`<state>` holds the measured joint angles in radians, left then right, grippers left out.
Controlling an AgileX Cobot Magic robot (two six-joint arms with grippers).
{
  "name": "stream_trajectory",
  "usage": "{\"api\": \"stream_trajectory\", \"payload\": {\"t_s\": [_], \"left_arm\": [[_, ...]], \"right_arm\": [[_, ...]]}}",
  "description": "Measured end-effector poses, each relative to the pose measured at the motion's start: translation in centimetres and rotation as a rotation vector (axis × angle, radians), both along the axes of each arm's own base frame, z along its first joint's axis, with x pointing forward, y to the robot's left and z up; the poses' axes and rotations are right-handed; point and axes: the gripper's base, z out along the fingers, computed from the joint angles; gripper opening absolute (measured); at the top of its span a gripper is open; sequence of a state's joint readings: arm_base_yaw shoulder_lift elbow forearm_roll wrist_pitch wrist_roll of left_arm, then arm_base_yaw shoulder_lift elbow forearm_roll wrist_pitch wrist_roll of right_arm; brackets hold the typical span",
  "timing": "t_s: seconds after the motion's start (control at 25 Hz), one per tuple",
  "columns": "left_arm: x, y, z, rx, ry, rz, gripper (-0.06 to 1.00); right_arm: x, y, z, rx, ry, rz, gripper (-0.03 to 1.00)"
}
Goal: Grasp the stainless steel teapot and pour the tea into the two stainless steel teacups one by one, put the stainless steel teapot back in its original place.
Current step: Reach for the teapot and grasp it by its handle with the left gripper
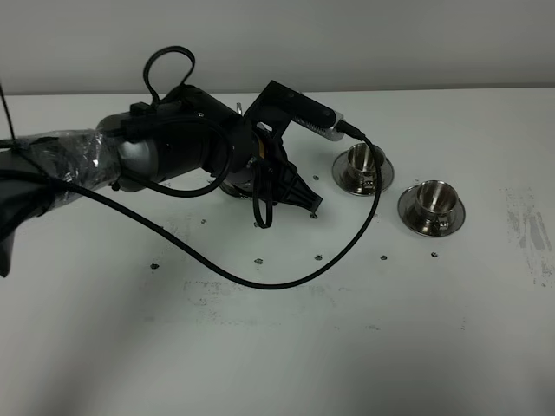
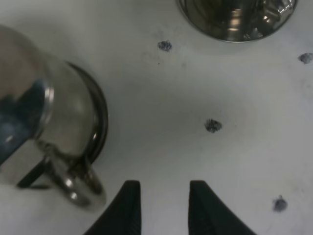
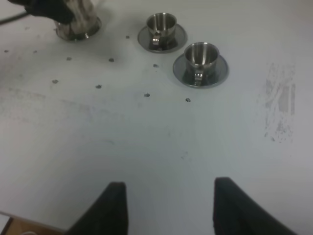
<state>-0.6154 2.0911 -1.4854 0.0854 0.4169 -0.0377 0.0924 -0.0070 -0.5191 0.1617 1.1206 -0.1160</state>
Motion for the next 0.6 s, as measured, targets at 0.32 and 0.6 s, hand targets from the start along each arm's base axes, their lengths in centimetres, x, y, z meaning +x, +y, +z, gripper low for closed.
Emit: {"api": "stream_trajectory", "payload": {"t_s": [0.32, 0.6], "left_arm": [[0.9, -0.6, -2.4, -0.011, -0.057, -0.030, 0.29], [1.6, 0.1, -3.7, -0.017, -0.043, 0.007, 0.29]], "right_arm": [[0.0, 0.0, 0.0, 0.000, 0.000, 0.000, 0.39], [0.0, 0.0, 0.0, 0.000, 0.000, 0.000, 0.39]]}}
